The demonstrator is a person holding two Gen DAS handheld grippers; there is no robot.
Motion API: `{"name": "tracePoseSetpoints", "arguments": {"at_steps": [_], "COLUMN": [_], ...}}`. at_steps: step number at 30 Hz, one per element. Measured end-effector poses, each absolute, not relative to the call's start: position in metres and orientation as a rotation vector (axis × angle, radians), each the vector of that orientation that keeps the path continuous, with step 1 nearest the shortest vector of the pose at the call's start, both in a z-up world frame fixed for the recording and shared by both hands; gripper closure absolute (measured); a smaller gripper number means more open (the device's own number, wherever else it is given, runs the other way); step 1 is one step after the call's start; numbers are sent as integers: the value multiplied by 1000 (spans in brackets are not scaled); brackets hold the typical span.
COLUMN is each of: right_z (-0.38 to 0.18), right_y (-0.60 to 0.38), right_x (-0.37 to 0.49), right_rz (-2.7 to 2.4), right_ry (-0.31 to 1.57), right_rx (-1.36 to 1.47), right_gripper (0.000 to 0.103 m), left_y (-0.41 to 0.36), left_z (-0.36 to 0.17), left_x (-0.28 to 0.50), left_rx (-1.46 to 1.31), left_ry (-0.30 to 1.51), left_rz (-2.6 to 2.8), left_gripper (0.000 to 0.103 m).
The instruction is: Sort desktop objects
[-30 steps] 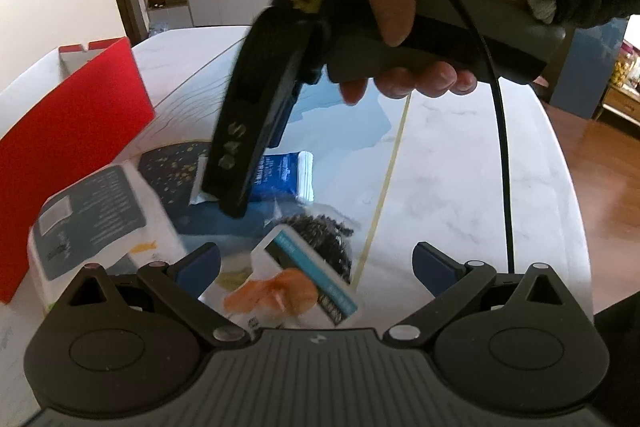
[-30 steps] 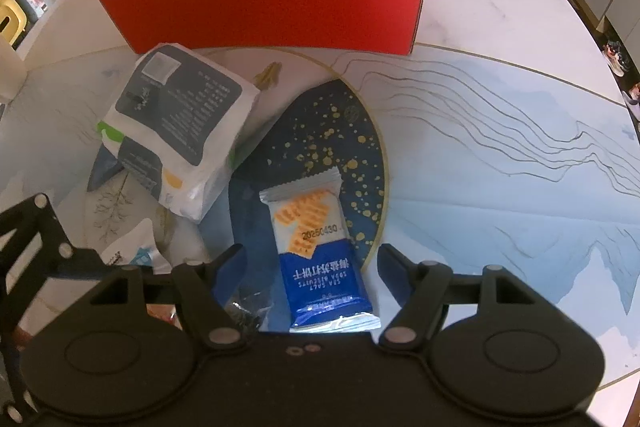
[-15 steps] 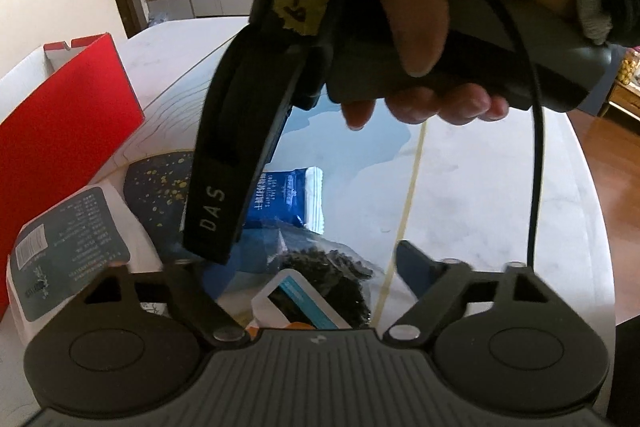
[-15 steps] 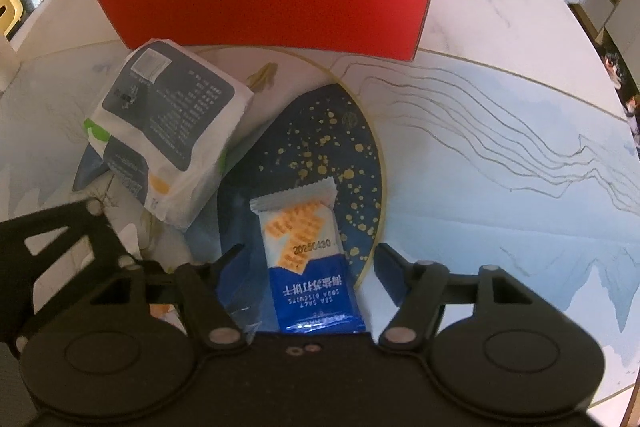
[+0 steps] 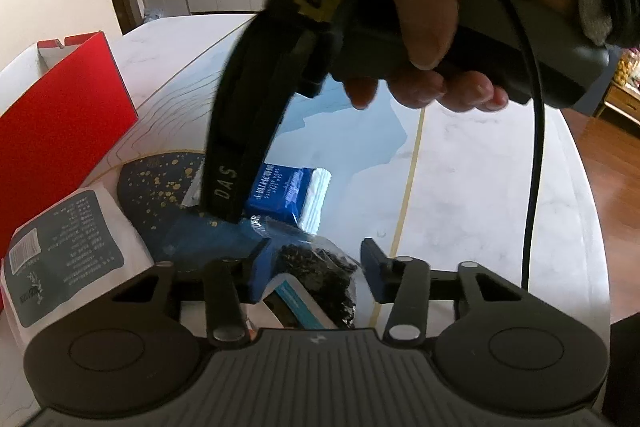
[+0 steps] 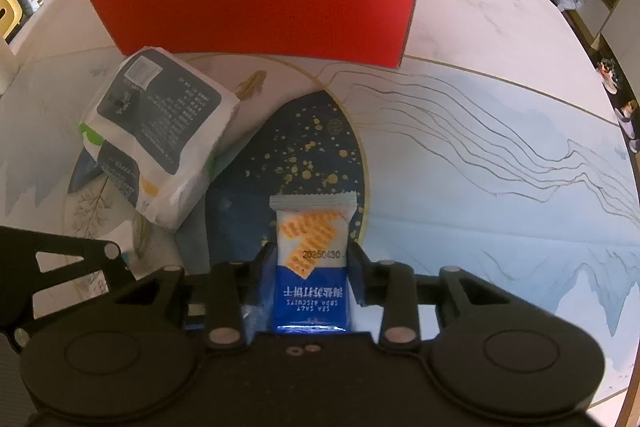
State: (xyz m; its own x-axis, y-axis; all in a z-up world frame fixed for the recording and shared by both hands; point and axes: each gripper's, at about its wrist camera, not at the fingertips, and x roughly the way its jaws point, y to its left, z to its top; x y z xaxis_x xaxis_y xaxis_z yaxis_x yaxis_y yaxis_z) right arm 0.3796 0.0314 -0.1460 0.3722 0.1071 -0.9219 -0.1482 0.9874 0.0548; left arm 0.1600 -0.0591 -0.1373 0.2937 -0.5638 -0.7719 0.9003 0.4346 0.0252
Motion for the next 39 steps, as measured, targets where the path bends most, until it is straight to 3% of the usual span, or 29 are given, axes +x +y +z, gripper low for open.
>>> {"name": "tracePoseSetpoints", "arguments": {"at_steps": [12,39], "right_z": [-132,-75], "right_y": [14,13], "right_x": [372,360], "right_rz": [151,210], "right_ry": [1141,1024], "right_rx": [-4,12], "right_gripper": [68,68], "left_y": [-54,-12], "left_z": [-122,-54], "left_x": [172,172], "left_rx": [417,249], "left_ry": [763,660], "left_rz": [-1008,-852], "left_gripper": [68,68]}}
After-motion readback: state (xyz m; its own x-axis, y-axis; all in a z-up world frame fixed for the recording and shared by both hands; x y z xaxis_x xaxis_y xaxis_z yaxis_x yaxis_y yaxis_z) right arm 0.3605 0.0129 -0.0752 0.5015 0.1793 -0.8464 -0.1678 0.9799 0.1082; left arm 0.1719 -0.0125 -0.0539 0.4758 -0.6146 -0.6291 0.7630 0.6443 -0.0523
